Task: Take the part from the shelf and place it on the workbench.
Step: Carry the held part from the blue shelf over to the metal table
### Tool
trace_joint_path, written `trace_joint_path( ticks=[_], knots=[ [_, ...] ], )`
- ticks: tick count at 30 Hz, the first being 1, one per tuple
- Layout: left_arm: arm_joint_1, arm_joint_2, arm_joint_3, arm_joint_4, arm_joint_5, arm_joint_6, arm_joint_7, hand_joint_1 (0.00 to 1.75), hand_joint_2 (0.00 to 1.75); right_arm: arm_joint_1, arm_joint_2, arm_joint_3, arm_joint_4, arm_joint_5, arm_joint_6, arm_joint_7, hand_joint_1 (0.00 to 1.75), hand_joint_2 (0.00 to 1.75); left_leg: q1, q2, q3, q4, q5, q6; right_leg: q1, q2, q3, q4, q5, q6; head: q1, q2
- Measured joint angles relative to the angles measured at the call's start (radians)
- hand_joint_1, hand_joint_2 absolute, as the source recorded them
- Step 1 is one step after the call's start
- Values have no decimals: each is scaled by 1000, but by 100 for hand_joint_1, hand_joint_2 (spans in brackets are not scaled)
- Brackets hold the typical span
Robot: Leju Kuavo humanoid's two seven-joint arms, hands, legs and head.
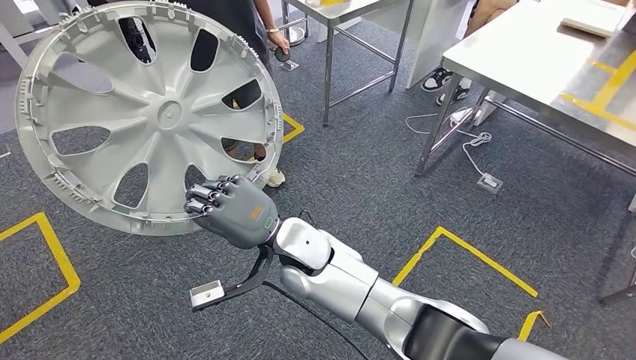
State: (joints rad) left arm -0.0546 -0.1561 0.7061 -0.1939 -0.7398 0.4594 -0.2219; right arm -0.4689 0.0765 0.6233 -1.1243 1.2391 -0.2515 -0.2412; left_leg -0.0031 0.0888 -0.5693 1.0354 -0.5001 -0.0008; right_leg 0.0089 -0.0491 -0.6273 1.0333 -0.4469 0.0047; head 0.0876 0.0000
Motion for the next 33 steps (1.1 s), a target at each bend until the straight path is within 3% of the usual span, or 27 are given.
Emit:
trace_joint_path(
  ticks=[2, 4, 6, 7, 8, 9, 11, 12, 14, 15, 17, 19, 22, 23, 24, 25, 27, 29, 30, 32, 33],
  knots=[
    [-2, -3, 0, -1, -3, 1, -2, 0, 175, -4, 1, 0, 7, -1, 0, -4, 175, 175, 2, 7, 3, 0, -4, -11, -2, 19, 0, -5, 5, -11, 0, 0],
    [-3, -4, 0, -1, -5, 1, -3, 0, 175, -6, 3, 0, 11, -1, 0, -5, 175, 175, 6, -26, -12, 39, -32, -22, -8, 36, 4, -12, 9, -21, -2, 0],
    [-2, -5, 0, -1, -6, 1, -3, 0, 175, -8, 7, 0, 16, -2, 0, -5, 175, 175, 8, -69, -66, 152, -89, -29, -11, 52, 5, -13, 10, -28, -4, 0],
    [0, -6, 0, -1, -6, 1, -3, 0, 175, -8, 8, 0, 20, -2, 0, -5, 175, 175, 9, -78, -98, 216, -114, -31, -12, 63, 5, -12, 10, -29, -4, 0],
    [2, -6, 0, -1, -6, 2, -2, 0, 175, -8, 9, 0, 23, -2, 0, -6, 175, 175, 9, -82, -121, 259, -122, -33, -12, 74, 6, -12, 10, -29, -4, 0],
    [3, -6, 0, -1, -6, 2, -1, 0, 175, -8, 9, 0, 26, -2, 0, -6, 175, 175, 10, -83, -129, 269, -110, -33, -12, 86, 6, -10, 9, -29, -4, 0],
    [2, -6, 1, 0, -5, 3, 7, 0, 175, -8, 10, 1, 32, -2, -2, -8, 175, 175, 13, -95, -93, 179, -42, -33, -14, 109, 5, -5, 8, -26, -4, 0],
    [1, -6, 2, 0, -6, 3, 12, 0, 175, -8, 11, 1, 35, -3, -5, -9, 175, 175, 16, -117, -65, 114, -12, -32, -14, 119, 4, -1, 6, -23, -4, 0],
    [1, -6, 5, 1, -5, 5, 18, 0, 175, -9, 13, 1, 40, -10, -16, -12, 175, 175, 20, -157, -25, 27, 12, -27, -16, 140, -5, 6, 6, -11, -5, 0],
    [2, -5, 7, 1, -2, 8, 20, 0, 175, -10, 14, 1, 44, -15, -23, -15, 175, 175, 19, -165, -20, 16, 8, -23, -18, 150, -10, 6, 8, -3, -6, 0],
    [2, -2, 14, 0, 9, 11, 20, 0, 175, -9, 15, 1, 51, -23, -31, -24, 175, 175, 17, -147, -18, 8, 12, -9, -23, 167, -17, 3, 14, 11, -6, 0],
    [1, 1, 23, -2, 20, 12, 6, 0, 175, -7, 15, 1, 59, -26, -34, -29, 175, 175, 18, -125, -13, -1, 18, 5, -20, 140, -33, 31, -5, 20, -3, 0],
    [1, 7, 34, -4, 16, 12, -12, 0, 175, -6, 17, 5, 72, -34, -36, -32, 175, 175, 15, -90, -12, -4, 17, 17, -17, 75, -116, 206, -89, 26, -1, 0],
    [2, 8, 36, -4, 10, 11, -10, 0, 175, -6, 17, 6, 76, -38, -35, -35, 175, 175, 14, -77, -12, -4, 16, 18, -18, 67, -141, 259, -106, 28, -1, 0],
    [2, 9, 37, -4, 6, 11, -8, 0, 175, -6, 17, 7, 80, -41, -35, -38, 175, 175, 14, -65, -12, -4, 15, 18, -19, 63, -150, 278, -106, 29, -1, 0],
    [1, 9, 37, -4, 6, 11, -6, 0, 175, -6, 17, 7, 83, -42, -34, -41, 175, 175, 14, -54, -11, -4, 14, 18, -19, 59, -138, 256, -87, 29, -1, 0],
    [0, 9, 39, -4, 6, 11, -4, 0, 175, -6, 17, 7, 86, -44, -34, -44, 175, 175, 13, -34, -8, -2, 10, 12, -17, 30, -66, 123, -30, 24, -1, 0],
    [-1, 9, 39, -4, 6, 11, -3, 0, 175, -7, 19, 7, 87, -44, -34, -45, 175, 175, 8, -18, -6, 0, 5, 3, -11, 3, -9, 18, -1, 13, -1, 0],
    [-2, 9, 39, -4, 5, 11, 2, 0, 175, -8, 19, 7, 87, -45, -34, -45, 175, 175, 6, -11, -4, 0, 3, -3, -7, 0, -1, 1, -1, 7, -2, 0],
    [-4, 8, 39, -3, -2, 6, 15, 0, 175, -6, 20, 7, 87, -47, -34, -42, 175, 175, 6, 3, 0, -3, 0, -13, -6, 20, 0, -2, 2, -6, -2, 0],
    [-4, 8, 39, -3, -12, 8, 18, 0, 175, -5, 20, 7, 87, -48, -34, -41, 175, 175, 8, -2, 1, 1, -5, -20, -8, 29, 3, -6, 4, -11, -2, 0]
  ],
)
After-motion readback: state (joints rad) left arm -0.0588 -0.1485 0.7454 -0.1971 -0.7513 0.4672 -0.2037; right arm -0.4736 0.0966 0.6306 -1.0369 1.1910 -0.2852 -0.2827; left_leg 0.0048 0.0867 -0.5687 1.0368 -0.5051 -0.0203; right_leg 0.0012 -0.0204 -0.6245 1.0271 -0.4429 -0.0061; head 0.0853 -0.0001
